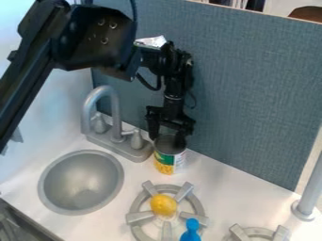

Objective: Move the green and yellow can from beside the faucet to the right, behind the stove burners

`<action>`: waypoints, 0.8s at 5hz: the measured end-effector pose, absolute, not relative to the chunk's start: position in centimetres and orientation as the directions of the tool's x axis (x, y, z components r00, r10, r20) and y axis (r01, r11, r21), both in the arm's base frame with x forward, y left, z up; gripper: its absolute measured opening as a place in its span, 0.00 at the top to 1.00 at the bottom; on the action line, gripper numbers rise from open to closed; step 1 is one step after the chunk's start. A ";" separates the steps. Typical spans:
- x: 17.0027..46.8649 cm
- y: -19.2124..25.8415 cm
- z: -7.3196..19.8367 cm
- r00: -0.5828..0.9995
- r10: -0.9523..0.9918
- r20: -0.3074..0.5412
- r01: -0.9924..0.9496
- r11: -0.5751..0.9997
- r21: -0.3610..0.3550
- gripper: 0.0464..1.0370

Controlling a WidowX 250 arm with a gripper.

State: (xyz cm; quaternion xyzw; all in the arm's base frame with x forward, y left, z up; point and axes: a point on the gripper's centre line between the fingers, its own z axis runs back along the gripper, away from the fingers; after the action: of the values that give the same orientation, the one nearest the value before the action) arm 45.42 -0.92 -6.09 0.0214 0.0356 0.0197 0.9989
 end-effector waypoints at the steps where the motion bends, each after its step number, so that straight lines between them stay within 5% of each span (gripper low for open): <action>1: 44.0 -3.1 -6.2 0.997 -0.009 -0.079 0.007 1.000 -0.027 0.04; 2: 42.8 -6.1 -6.3 0.995 -0.081 -0.060 0.074 0.990 -0.116 0.04; 4: 41.8 -10.0 -6.6 0.988 -0.148 -0.053 0.136 0.975 -0.175 0.04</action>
State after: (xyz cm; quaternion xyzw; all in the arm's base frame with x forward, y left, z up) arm 41.85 -9.96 -6.56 -0.0857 0.0328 -0.0715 0.9932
